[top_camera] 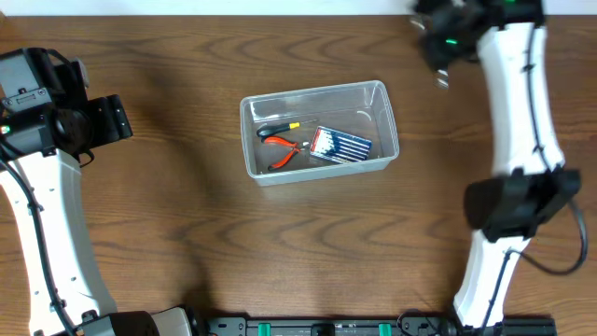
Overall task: Pack container
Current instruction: 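Grasp the silver wrench with the right gripper and carry it over the container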
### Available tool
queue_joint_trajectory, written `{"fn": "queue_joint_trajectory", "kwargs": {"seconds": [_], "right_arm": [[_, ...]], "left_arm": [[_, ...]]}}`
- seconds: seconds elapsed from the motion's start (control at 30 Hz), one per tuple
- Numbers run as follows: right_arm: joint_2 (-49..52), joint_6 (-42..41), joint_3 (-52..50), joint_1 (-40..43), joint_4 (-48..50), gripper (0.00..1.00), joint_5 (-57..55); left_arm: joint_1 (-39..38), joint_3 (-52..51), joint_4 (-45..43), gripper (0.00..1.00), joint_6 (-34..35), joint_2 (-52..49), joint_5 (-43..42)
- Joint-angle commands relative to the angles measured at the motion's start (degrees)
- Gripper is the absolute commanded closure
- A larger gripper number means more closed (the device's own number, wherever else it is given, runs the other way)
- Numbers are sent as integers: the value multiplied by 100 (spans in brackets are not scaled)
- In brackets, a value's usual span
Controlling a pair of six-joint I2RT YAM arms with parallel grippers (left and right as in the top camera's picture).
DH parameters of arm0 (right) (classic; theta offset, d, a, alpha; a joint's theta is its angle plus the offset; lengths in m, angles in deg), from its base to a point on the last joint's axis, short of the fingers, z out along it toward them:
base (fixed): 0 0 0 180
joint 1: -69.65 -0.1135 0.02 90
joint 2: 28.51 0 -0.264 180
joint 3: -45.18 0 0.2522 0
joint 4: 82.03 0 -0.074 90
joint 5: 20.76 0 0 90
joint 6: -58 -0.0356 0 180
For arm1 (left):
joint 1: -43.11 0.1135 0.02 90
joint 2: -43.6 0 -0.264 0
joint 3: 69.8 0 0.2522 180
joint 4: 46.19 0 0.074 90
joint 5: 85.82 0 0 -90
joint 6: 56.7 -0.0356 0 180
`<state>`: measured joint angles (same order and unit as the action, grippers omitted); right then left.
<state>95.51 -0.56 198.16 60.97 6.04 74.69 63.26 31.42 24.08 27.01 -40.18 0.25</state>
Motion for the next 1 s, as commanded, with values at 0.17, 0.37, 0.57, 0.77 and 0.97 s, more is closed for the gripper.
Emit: {"fn": "queue_joint_trajectory", "kwargs": {"seconds": [0.17,0.37,0.57,0.77,0.97], "right_arm": [[116,2524,-669,-1453,-138,99,210],[229,2712,-1773,-1797,634,99,208],[232,2717,-2623,-1808,1377,99,210],[234,2715,-3193,-1801,1674,99,212],[234,2715,-3705,-1801,1943,96,232]], "left_arm": [[2,9,0,17,-94,20,-20],[2,9,0,17,-94,20,-20],[2,9,2,17,-94,20,-20],[2,9,0,17,-94,20,-20],[2,9,2,17,-94,20,-20]]}}
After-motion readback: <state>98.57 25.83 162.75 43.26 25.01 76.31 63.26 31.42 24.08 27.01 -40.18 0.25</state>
